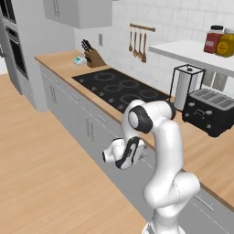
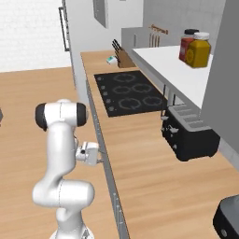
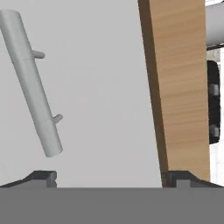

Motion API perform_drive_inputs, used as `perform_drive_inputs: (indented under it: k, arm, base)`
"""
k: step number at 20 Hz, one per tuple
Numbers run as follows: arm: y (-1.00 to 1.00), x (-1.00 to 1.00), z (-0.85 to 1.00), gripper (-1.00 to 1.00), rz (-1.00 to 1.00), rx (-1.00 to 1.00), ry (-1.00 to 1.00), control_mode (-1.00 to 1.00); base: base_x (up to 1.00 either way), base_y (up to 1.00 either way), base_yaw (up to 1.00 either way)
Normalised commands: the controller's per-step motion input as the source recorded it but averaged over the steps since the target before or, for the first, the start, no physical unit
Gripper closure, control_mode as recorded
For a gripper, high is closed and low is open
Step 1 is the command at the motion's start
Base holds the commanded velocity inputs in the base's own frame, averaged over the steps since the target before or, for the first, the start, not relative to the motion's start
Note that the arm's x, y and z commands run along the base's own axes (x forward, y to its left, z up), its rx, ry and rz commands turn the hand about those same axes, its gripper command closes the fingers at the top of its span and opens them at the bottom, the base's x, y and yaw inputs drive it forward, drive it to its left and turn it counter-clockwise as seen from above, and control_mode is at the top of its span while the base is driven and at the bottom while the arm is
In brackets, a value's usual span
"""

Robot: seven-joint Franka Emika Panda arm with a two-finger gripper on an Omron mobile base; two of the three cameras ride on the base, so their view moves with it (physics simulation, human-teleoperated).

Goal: Take a straw from the drawer in front and place it inside the glass cup on the dining counter.

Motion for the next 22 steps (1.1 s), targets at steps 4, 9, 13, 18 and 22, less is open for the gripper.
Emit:
perform_drive_inputs:
  k: [4,9,13,18,22]
  arm:
    - [-0.19,0.27,-0.31,-1.00,0.08,0.05,0.01,-1.00]
    - [-0.15,0.34,-0.32,-1.00,0.08,0.04,0.02,-1.00]
    - [-0.19,0.31,-0.23,-1.00,0.08,0.03,0.00,-1.00]
    - [-0.14,0.34,-0.31,-1.00,0.07,0.01,0.02,-1.00]
    - [-0.06,0.44,-0.39,-1.00,0.06,0.00,0.05,-1.00]
  base:
    - [0.00,0.00,0.00]
    - [0.00,0.00,0.00]
    - [0.00,0.00,0.00]
    - [0.00,0.00,0.00]
    - [0.00,0.00,0.00]
